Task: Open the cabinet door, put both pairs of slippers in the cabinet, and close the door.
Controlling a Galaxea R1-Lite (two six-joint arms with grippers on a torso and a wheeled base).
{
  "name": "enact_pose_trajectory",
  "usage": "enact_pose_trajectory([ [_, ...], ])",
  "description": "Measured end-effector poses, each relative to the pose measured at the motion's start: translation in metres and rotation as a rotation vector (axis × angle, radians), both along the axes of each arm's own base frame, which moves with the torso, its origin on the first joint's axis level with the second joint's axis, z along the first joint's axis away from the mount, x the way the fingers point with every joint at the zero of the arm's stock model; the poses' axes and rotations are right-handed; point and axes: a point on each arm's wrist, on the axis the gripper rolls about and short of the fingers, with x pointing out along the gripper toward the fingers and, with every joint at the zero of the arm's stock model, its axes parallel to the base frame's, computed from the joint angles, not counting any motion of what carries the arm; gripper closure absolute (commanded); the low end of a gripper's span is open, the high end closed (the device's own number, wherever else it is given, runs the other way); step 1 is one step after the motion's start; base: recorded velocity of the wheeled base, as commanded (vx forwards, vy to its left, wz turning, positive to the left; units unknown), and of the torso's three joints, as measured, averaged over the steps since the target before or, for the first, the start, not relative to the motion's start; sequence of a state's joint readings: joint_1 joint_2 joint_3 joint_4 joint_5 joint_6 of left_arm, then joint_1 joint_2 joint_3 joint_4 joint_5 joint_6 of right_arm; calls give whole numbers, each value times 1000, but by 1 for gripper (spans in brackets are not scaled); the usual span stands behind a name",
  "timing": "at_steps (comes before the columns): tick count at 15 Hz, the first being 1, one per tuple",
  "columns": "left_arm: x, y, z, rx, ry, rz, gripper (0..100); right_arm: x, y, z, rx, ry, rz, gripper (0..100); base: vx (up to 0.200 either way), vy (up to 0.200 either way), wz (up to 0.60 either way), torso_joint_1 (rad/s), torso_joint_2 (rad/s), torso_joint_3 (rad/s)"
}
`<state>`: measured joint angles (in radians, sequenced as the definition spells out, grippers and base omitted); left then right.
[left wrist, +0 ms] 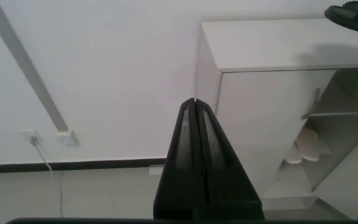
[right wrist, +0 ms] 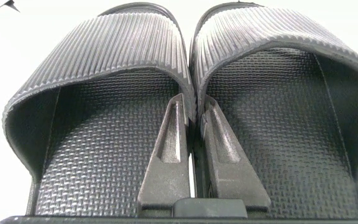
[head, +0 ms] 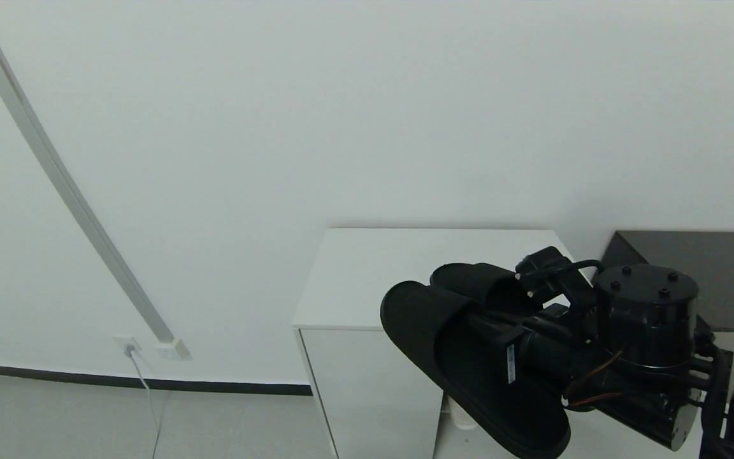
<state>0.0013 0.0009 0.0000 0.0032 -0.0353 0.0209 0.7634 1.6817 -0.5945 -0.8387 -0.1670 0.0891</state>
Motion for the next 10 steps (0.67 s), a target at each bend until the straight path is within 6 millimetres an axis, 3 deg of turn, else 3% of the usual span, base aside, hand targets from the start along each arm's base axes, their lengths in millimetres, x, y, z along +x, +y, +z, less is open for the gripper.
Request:
enact_pose_trajectory([
  [6, 0, 0, 0, 0, 0, 0, 100, 0, 0, 1, 9, -10, 0, 100, 0, -200, 0, 2, 3, 5],
  [10, 0, 0, 0, -1, 0, 0, 100, 0, 0, 1, 10, -11, -2, 100, 0, 0, 0, 0, 0, 0],
])
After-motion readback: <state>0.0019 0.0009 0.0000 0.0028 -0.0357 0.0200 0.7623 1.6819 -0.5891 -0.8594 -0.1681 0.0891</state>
